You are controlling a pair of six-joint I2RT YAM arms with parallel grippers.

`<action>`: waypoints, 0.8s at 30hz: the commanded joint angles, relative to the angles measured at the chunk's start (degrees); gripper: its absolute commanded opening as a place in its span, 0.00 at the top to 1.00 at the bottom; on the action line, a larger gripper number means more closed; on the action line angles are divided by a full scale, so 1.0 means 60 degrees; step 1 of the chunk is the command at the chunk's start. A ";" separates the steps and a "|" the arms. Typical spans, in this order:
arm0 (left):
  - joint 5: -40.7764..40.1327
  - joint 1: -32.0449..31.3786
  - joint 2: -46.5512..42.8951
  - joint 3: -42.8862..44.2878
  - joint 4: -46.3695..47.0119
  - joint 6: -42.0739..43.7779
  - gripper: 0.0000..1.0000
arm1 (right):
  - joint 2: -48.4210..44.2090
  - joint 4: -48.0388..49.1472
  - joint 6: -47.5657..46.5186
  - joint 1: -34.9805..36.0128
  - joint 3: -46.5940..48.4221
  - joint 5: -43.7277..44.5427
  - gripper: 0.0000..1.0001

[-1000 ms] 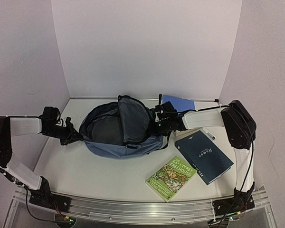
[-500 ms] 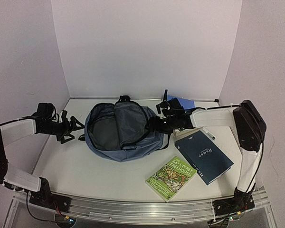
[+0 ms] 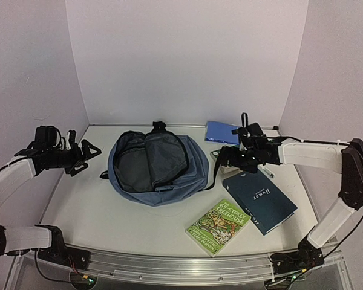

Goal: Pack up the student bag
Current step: Adjust the student bag at the center of the board, then pick up the book from the center of the board.

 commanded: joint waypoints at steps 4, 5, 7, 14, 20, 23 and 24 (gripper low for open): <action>0.0271 0.0060 -0.0723 -0.0554 -0.0331 -0.0306 0.00 | -0.2325 -0.1058 0.1648 -0.2534 -0.2534 0.0272 0.02; 0.0292 0.0060 -0.0776 -0.0606 -0.0324 -0.0318 0.00 | -0.2708 -0.1060 0.1821 -0.2837 -0.2817 0.0309 0.02; 0.0339 0.0060 -0.0833 -0.0683 -0.0307 -0.0308 0.00 | -0.3464 -0.1079 0.2115 -0.3353 -0.3284 0.0495 0.02; 0.0591 0.0060 -0.0758 -0.0828 -0.0086 -0.0239 0.00 | -0.4350 -0.1217 0.3116 -0.5959 -0.4965 -0.0130 0.02; 0.0721 0.0060 -0.0631 -0.0687 -0.0192 0.0056 0.00 | -0.4864 -0.1571 0.4334 -0.6119 -0.5555 0.0508 0.02; 0.0833 0.0060 -0.0582 -0.0696 -0.0143 0.0081 0.00 | -0.5097 -0.1635 0.4576 -0.6119 -0.5754 0.0404 0.02; 0.0898 0.0060 -0.0564 -0.0727 -0.0090 0.0062 0.00 | -0.5115 -0.1632 0.4565 -0.6119 -0.5767 0.0294 0.02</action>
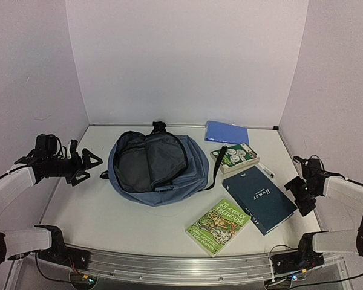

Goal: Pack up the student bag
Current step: Pick up the book from the center of the board.

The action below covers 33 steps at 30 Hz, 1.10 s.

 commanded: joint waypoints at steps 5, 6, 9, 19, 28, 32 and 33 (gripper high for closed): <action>0.0501 0.0060 0.0231 -0.0017 0.0495 0.0124 0.00 | -0.0085 0.0001 0.0019 0.0006 0.0206 -0.1157 0.09; 0.0532 0.0060 0.0276 -0.0034 0.0542 0.0115 0.00 | -0.0046 0.0161 -0.0092 0.0006 0.0235 -0.1520 0.10; 0.0611 0.0060 0.0445 -0.0046 0.0690 0.0101 0.00 | 0.0190 0.0585 -0.0205 0.0019 0.0312 -0.2480 0.14; 0.0645 0.0060 0.0731 0.0016 0.0897 0.0026 0.00 | 0.0630 0.2818 -0.0192 0.0021 0.0392 -0.4621 0.38; 0.0568 0.0060 0.0732 -0.0003 0.0868 -0.0053 0.00 | 0.0780 0.3252 -0.0125 0.0071 0.0637 -0.5307 0.63; 0.0545 0.0060 0.0734 -0.0027 0.0882 -0.0072 0.00 | 0.0544 0.3307 0.0033 0.0184 0.0697 -0.5421 0.72; 0.0545 0.0060 0.0750 -0.0027 0.0894 -0.0083 0.00 | 0.0502 0.3307 0.0052 0.0211 0.0723 -0.5435 0.75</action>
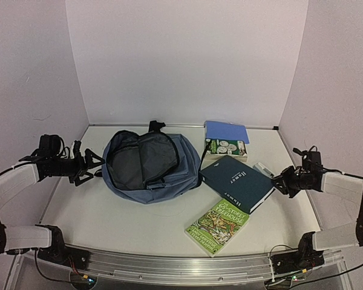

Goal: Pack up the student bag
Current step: Pick up the book from the center of the board.

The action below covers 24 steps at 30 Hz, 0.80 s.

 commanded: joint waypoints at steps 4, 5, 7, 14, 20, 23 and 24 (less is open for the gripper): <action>0.0128 0.0060 0.0095 0.0016 0.0354 -0.0058 0.00 | -0.0360 0.0561 0.0236 0.0411 0.0579 -0.0554 0.85; 0.0159 0.0060 0.0127 0.0016 0.0369 -0.0055 0.00 | -0.0345 0.0561 0.0254 0.0469 0.0634 -0.0534 0.87; 0.0257 0.0060 0.0181 0.0023 0.0396 0.0001 0.00 | -0.0331 0.0556 0.0281 0.0604 0.0711 -0.0458 0.91; 0.0077 -0.0596 0.0104 0.0190 0.0450 0.0020 0.02 | -0.0431 0.0485 0.0490 0.1400 0.1246 -0.0094 1.00; -0.0830 -0.1866 -0.0022 0.0666 0.0605 -0.0316 0.01 | -0.0730 -0.0414 0.0052 0.2061 0.2637 0.0729 1.00; -0.0816 -0.2155 0.0032 0.0901 0.0793 -0.0466 0.01 | -0.0715 -0.1087 -0.0445 0.2308 0.3465 0.0918 1.00; -0.0780 -0.2194 0.0046 0.0970 0.0831 -0.0482 0.01 | -0.0696 -0.1307 -0.0601 0.2361 0.3708 0.0944 1.00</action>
